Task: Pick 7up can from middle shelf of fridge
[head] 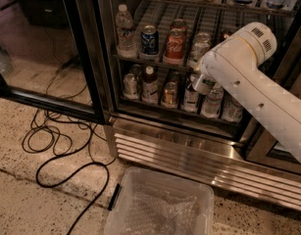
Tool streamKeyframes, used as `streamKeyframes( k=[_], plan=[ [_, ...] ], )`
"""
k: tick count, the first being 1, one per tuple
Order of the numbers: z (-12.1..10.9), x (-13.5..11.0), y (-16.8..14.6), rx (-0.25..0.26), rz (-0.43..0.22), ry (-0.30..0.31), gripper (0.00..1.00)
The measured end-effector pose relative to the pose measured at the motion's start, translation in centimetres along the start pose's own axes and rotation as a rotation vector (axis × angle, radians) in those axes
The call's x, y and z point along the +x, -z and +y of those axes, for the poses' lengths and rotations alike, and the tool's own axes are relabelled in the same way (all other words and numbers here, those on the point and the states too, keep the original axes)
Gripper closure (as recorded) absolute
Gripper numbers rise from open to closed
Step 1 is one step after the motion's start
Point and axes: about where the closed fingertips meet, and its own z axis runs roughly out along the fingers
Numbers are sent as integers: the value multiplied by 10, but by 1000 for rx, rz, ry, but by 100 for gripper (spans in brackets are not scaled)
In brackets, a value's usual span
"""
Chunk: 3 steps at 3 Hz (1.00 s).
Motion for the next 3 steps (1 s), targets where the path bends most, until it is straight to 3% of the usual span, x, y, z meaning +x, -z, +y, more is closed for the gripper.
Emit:
streamKeyframes(
  k=[1, 2, 3],
  plan=[
    [-7, 55, 17, 13, 174, -24, 100],
    [-11, 102, 32, 18, 360, -85, 100],
    [-14, 135, 46, 17, 511, -137, 100]
  ],
)
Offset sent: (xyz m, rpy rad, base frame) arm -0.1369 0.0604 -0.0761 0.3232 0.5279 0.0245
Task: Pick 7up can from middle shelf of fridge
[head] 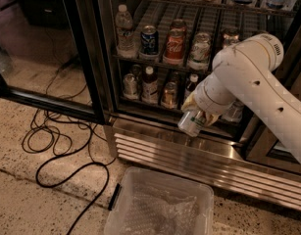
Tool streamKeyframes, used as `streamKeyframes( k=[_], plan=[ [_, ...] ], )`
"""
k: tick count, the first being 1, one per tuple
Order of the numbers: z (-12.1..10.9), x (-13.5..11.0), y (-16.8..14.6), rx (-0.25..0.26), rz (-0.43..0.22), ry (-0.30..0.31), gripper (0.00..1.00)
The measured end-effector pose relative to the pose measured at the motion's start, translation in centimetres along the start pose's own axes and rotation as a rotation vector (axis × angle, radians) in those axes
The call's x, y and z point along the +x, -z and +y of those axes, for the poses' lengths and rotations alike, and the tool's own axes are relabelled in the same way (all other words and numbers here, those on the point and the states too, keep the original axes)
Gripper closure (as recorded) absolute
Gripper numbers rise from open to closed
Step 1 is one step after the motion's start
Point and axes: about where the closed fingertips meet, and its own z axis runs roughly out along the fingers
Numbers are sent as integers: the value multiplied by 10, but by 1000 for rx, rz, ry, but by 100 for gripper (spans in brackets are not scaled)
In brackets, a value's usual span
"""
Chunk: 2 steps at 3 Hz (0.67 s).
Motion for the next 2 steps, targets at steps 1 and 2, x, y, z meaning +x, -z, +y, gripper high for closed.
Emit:
streamKeyframes(
  k=[1, 2],
  plan=[
    [2, 32, 2, -18, 130, -6, 100],
    [8, 56, 9, -28, 215, 16, 100]
  ],
)
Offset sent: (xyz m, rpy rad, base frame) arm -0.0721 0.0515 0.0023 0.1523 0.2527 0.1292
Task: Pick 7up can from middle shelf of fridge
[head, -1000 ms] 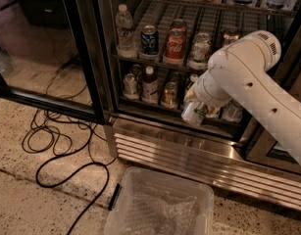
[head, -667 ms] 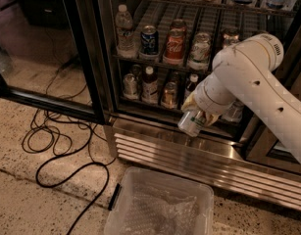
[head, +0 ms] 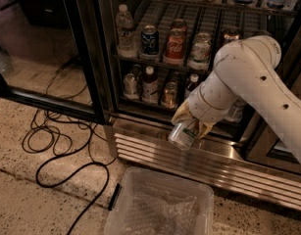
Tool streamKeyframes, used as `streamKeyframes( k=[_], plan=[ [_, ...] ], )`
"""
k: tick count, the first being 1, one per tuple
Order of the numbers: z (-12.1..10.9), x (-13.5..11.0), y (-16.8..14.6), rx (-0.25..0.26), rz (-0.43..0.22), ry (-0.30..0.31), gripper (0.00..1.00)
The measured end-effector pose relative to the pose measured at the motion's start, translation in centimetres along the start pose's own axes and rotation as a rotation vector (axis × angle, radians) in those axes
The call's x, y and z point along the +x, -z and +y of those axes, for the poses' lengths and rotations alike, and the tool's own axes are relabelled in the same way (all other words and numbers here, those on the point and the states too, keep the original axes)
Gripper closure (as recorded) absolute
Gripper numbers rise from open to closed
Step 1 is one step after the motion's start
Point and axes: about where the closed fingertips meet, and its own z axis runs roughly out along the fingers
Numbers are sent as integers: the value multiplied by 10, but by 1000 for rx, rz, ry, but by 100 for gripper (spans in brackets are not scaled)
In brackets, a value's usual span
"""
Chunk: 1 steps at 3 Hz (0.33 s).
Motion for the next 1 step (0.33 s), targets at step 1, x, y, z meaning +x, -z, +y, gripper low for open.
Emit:
streamKeyframes(
  k=[1],
  plan=[
    [1, -1, -2, -6, -1, 9, 100]
  ],
)
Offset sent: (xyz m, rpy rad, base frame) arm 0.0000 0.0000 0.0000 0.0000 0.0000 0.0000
